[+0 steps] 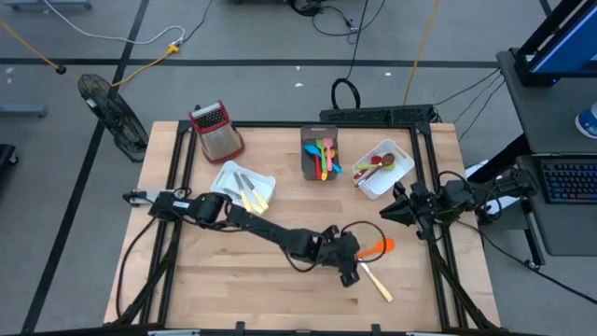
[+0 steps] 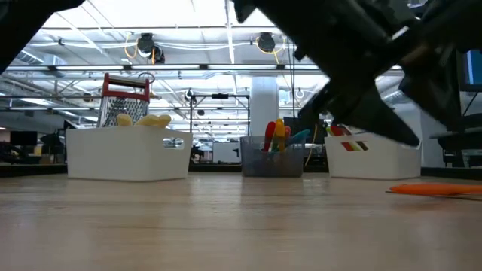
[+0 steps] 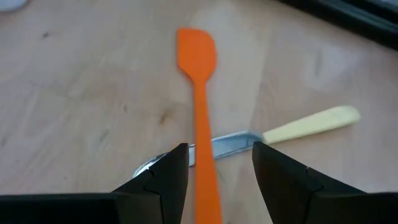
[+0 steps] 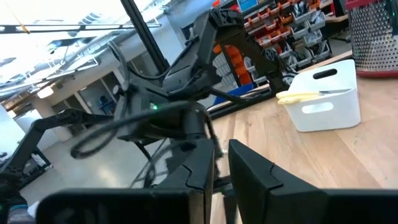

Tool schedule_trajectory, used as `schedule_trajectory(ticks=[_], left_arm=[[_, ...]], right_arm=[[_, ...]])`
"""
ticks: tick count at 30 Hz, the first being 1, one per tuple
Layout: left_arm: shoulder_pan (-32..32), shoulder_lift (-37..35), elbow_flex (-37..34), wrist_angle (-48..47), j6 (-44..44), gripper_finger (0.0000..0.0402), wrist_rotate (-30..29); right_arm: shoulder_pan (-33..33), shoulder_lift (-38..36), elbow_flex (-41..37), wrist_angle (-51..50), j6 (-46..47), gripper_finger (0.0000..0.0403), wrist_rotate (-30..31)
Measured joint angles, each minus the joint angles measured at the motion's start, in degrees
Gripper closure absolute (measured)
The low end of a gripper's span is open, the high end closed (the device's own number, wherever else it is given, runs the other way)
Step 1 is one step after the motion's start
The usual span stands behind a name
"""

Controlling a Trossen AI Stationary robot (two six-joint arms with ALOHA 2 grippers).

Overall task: Pick & Place Kitchen Items
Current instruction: Put the orange spatula into the black bin

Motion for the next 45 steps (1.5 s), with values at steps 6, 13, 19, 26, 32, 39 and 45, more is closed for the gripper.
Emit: schedule_trajectory(ticks=[6,13,19,26,32,39,45], left_arm=[[-0.46,0.04,-0.72,-0.14,0.85,0.0220,1.44],[-1.15,0.81,-0.70,-0.14,2.63,0.0220,1.50],[-1.14,2.72,-0.74,0.04,2.67,0.0220,4.07],[-1.16,3.20,-0.67,-0.82,1.62,0.0220,3.71],[-0.90,3.40,-0.72,-1.82,2.60,0.0220,2.67],[-0.92,4.03,-0.71,-2.02,2.60,0.0220,2.21],[-1.05,4.76,-0.59,-1.95,3.04,0.0220,0.82]], right_arm=[[0.00,0.01,0.00,-0.65,-0.45,0.0360,-0.01],[0.00,0.01,0.00,-2.48,-1.52,0.0360,0.17],[-0.02,-0.01,-0.01,-2.97,-1.35,0.0360,0.19],[-0.01,0.01,-0.02,-3.12,-1.11,0.0360,0.21],[0.00,-0.01,-0.02,-2.98,-0.67,0.0360,0.23],[-0.01,0.00,-0.02,-2.98,0.16,0.0360,0.23],[-0.01,0.00,-0.02,-2.98,0.18,0.0360,0.23]])
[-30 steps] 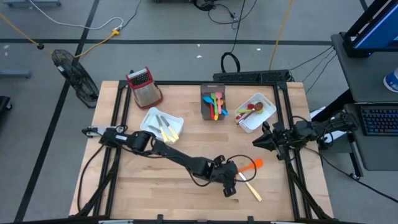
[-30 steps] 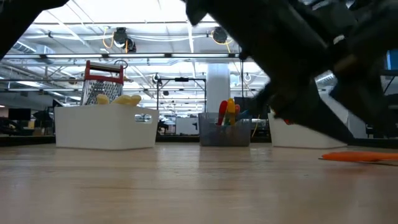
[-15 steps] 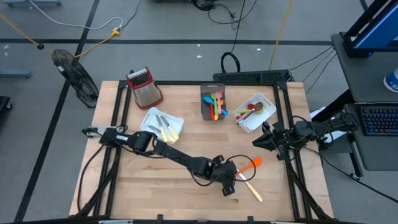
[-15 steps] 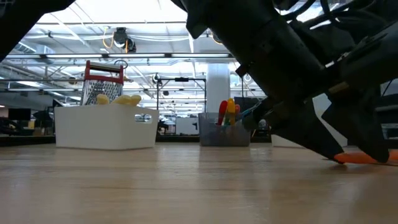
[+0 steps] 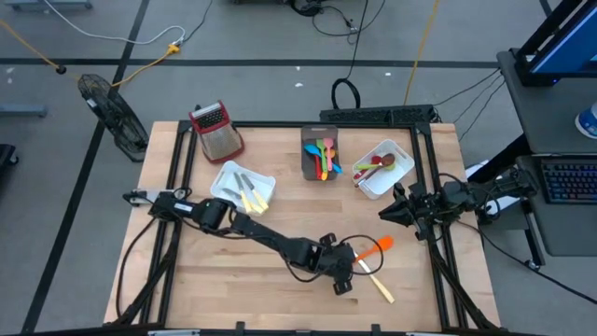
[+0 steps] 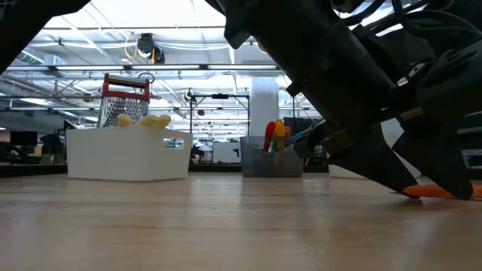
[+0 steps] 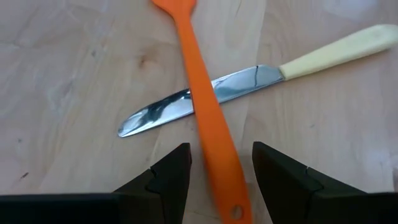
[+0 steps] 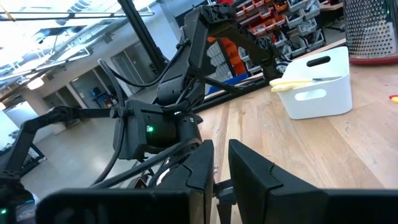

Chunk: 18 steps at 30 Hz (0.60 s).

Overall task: Pick & Place Kitchen Items
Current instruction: Put the orange spatula into the black bin

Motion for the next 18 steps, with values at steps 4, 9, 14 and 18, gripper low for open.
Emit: schedule_trajectory(ticks=[4,9,14,18], left_arm=[[-0.42,0.13,0.00,-1.69,2.49,0.0220,-3.01],[-0.50,0.76,0.06,-3.23,4.64,0.0220,-4.11],[-0.52,0.85,0.13,-4.79,4.12,0.0230,-3.51],[-0.48,0.85,0.08,-4.91,4.78,0.0271,-3.42]], right_arm=[[0.01,0.01,0.00,0.00,0.00,0.0360,0.00],[0.00,-0.01,0.00,0.00,0.02,0.0360,0.00],[0.00,-0.01,0.00,0.00,0.69,0.0360,0.02],[-0.01,-0.01,0.00,-0.02,1.34,0.0360,0.02]])
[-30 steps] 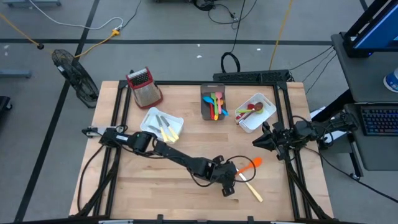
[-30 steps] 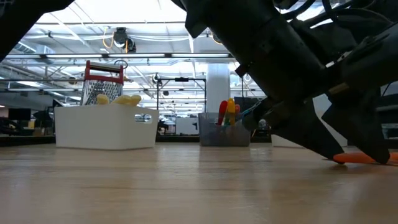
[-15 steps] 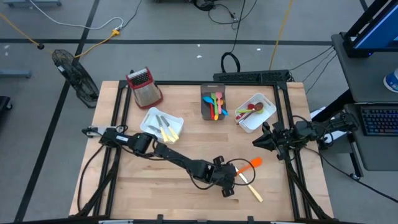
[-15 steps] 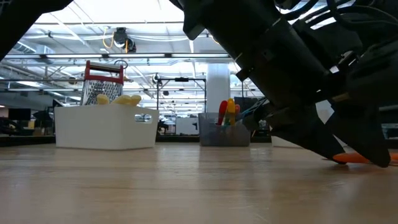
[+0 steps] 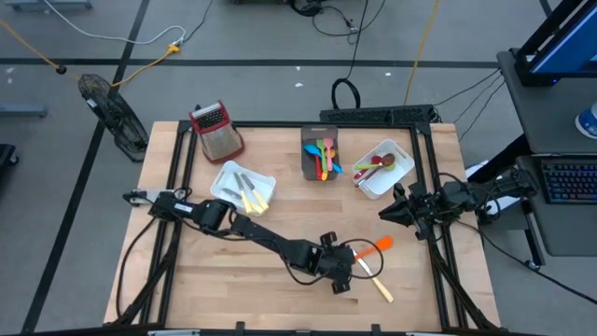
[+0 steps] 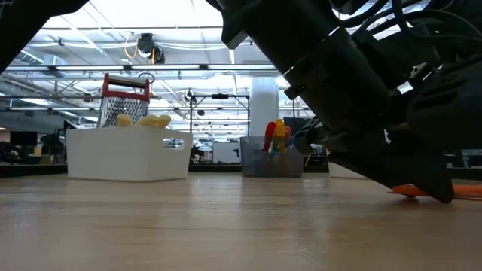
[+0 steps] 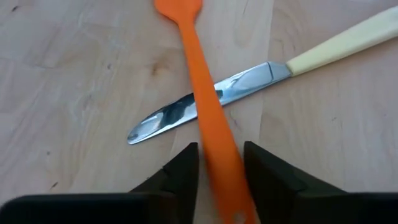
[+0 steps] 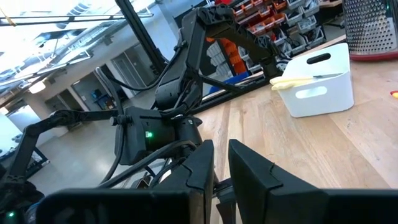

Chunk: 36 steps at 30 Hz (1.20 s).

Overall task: Pick & Place Kitchen Items
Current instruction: Put the orange spatula into the black bin

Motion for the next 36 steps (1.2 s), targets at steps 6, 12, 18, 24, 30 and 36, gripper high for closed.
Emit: schedule_trajectory(ticks=[6,12,18,24,30,36], left_arm=[[0.13,-0.08,-0.09,-0.56,-2.18,0.0336,2.35],[0.17,-0.54,-0.01,-0.80,-6.67,0.0354,4.43],[0.17,-2.14,-0.18,-1.32,-9.45,0.0354,4.68],[0.07,-5.22,-0.43,-2.68,-9.75,0.0354,3.43],[0.23,-7.91,-0.27,-3.59,-9.72,0.0354,0.95],[0.64,-9.37,-0.19,-4.09,-10.34,0.0354,-2.31]], right_arm=[[0.01,0.01,0.00,0.02,0.17,0.0360,0.00],[0.02,0.00,0.00,0.02,0.18,0.0360,0.00],[0.00,0.02,0.00,0.04,0.19,0.0360,0.00],[0.01,0.00,0.00,0.04,0.40,0.0360,0.00],[0.02,0.00,0.00,0.03,0.41,0.0360,0.00],[0.02,0.00,0.00,1.20,0.36,0.0360,1.02]])
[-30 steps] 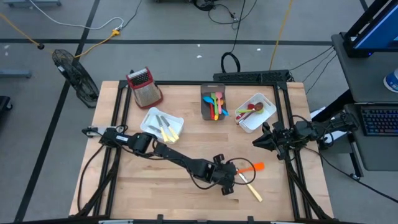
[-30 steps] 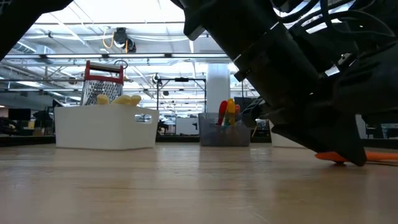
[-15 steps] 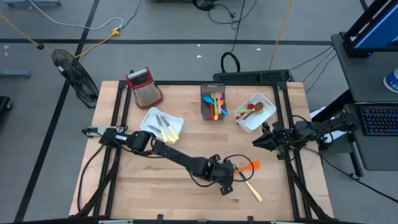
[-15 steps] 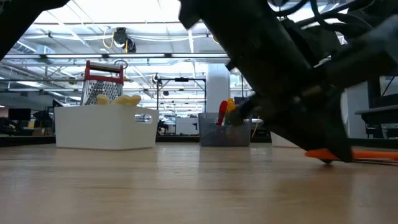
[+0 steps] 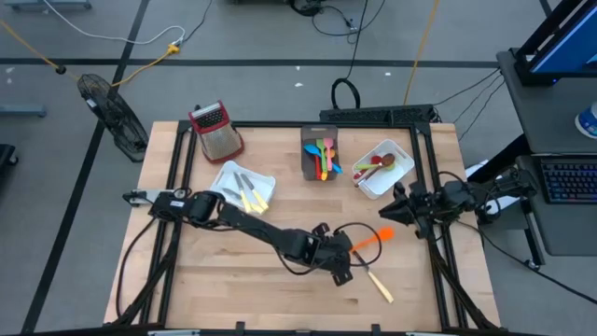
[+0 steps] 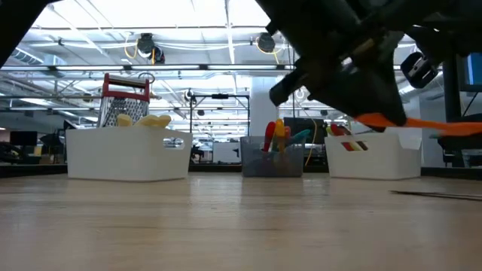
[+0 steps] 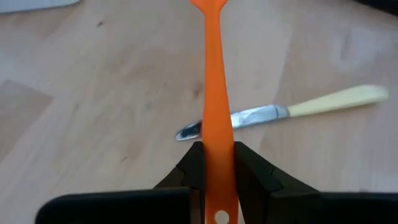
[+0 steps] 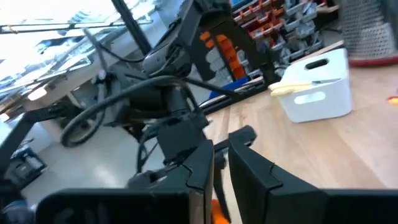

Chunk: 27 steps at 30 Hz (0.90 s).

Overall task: Pick & Place Kitchen Items
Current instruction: Put the orange spatula into the black bin

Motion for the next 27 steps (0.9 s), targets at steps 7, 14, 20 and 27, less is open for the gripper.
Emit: schedule_trajectory(ticks=[7,14,20,27], left_arm=[[1.04,-2.08,0.03,-2.67,-2.47,0.0354,-3.25],[2.90,-4.73,0.04,-5.39,-6.30,0.0354,-7.83],[4.80,-7.85,0.07,-6.41,-12.55,0.0353,-9.99],[6.91,-12.20,0.12,-7.65,-14.14,0.0353,-10.85]], right_arm=[[0.00,-0.04,0.00,10.85,-3.53,0.0360,6.56],[0.00,-0.07,0.00,27.36,-10.65,0.0360,8.02],[-0.02,-0.13,0.02,29.29,-11.35,0.0360,7.90],[-0.01,-0.11,0.02,27.49,-10.92,0.0360,7.87]])
